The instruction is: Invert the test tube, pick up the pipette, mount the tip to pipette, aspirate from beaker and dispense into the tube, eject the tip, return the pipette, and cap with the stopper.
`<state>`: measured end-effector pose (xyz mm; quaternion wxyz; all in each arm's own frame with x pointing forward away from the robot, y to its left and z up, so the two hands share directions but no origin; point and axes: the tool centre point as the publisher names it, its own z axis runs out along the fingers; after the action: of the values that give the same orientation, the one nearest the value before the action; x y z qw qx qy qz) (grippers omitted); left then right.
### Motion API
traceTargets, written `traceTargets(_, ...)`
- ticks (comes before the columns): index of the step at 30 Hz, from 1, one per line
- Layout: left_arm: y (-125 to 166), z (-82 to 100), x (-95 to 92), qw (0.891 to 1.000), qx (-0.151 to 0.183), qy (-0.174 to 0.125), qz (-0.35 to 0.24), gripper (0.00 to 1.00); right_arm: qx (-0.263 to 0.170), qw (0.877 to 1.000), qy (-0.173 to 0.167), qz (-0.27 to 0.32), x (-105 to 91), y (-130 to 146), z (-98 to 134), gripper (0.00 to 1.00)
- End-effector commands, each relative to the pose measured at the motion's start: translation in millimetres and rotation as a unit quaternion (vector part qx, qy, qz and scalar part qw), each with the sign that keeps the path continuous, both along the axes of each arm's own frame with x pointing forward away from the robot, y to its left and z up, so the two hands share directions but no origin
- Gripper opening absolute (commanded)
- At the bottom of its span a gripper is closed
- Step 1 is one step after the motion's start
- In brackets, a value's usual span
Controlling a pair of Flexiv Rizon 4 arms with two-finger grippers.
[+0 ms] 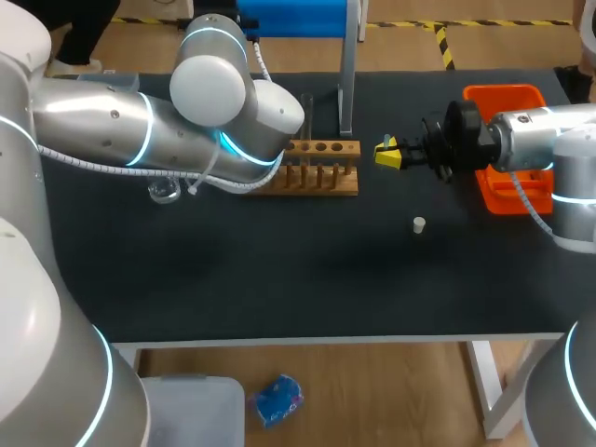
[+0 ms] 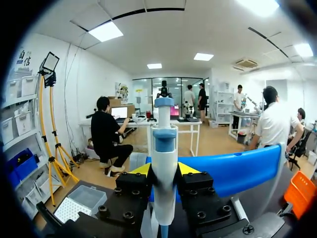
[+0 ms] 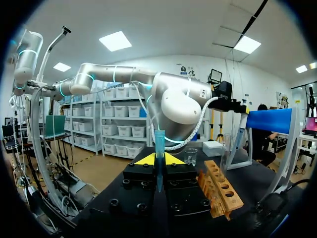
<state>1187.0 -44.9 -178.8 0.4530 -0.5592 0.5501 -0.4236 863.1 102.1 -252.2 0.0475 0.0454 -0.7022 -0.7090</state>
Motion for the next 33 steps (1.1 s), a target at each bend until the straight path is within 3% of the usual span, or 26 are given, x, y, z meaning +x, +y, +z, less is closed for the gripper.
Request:
traceTargets(1, 4, 12.3, -10.1, 0.999, 0.005, 0.023, -0.024, 0.00, 0.000, 1.000, 0.000, 0.001, 0.3, -1, 0, 0.00)
traceTargets(7, 9, 26.4, -27.2, 0.995, 0.009, 0.049, -0.091, 0.00, 0.000, 1.000, 0.000, 0.001, 0.3, -1, 0, 0.00)
traceTargets(15, 17, 48.2, -58.8, 0.980, -0.017, 0.052, -0.190, 0.00, 0.000, 1.000, 0.000, 0.001, 0.3, -1, 0, 0.00)
traceTargets(18, 18, 53.5, -74.1, 0.967, -0.026, 0.052, -0.247, 0.00, 0.000, 1.000, 0.000, 0.001, 0.3, -1, 0, 0.00)
traceTargets(21, 15, 55.7, -91.3, 0.946, -0.022, 0.061, -0.316, 0.00, 0.000, 1.000, 0.000, 0.001, 0.3, -1, 0, 0.00)
traceTargets(23, 13, 56.4, -105.2, 0.925, -0.021, 0.068, -0.373, 0.00, 0.000, 1.000, 0.000, 0.001, 0.3, -1, 0, 0.00)
traceTargets(25, 14, 58.0, -116.0, 0.916, -0.023, 0.062, -0.395, 0.00, 0.000, 1.000, 0.000, 0.001, 0.3, -1, 0, 0.00)
traceTargets(33, 14, 58.0, -116.0, 0.916, -0.023, 0.062, -0.395, 0.00, 0.000, 1.000, 0.000, 0.001, 0.3, -1, 0, 0.00)
